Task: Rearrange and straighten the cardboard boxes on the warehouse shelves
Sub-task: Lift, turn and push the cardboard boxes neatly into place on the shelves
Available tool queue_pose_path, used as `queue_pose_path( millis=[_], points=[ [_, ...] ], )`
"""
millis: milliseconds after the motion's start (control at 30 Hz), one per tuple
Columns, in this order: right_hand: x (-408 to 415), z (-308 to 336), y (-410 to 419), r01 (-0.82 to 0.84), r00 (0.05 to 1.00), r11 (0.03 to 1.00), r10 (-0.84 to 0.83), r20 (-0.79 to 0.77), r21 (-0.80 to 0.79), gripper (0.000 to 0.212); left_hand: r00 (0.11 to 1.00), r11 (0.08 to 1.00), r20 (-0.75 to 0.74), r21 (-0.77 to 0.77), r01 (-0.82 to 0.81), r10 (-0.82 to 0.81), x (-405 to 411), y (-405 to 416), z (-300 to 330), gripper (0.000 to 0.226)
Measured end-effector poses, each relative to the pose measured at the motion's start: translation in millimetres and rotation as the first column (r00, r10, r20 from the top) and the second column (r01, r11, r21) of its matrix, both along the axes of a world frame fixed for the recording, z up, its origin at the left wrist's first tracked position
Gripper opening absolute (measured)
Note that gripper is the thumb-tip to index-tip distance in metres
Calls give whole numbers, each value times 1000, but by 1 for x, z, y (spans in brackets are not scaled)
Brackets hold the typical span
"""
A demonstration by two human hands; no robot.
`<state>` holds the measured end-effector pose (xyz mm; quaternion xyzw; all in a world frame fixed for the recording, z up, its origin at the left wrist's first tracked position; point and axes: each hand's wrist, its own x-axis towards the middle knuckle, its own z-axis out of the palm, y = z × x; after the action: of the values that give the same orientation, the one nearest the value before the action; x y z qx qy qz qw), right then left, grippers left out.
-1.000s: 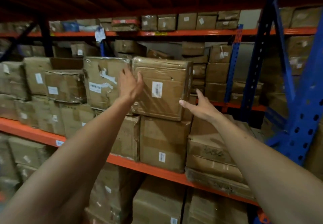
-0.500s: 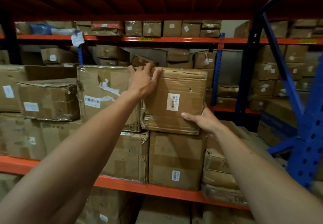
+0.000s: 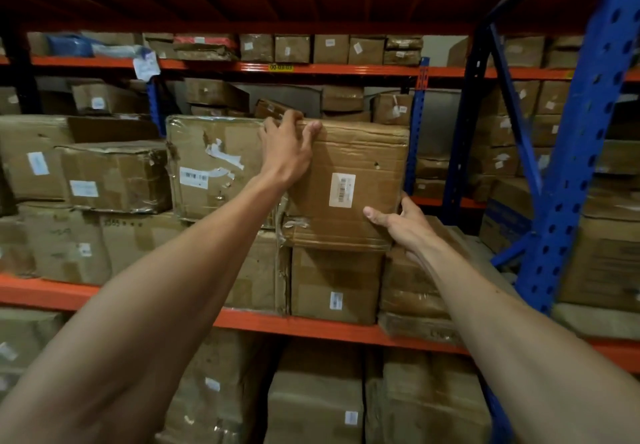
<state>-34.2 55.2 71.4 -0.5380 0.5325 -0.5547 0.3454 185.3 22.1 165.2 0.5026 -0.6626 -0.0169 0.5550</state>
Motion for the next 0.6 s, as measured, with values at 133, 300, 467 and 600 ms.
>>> queue_pose_path(
  millis=[133,300,467,600],
  points=[
    [-9,-1,37,-2,1000,1000,2,-18,-11,83,986,990,-87,-12,141,-141,4,56,-4,53],
    [-2,21,57,103,970,989,-123,-208,-105,87,778,927,-622,237,290,-84,30,70,-44,82],
    [-3,77,73,81,884,975,-167,-436,-208,111,301,640,-940,332,694,161,18,54,-109,87],
    [0,120,69,5,739,977,-146,-657,-212,112,73,573,-994,108,813,83,3,46,-139,70]
  ],
)
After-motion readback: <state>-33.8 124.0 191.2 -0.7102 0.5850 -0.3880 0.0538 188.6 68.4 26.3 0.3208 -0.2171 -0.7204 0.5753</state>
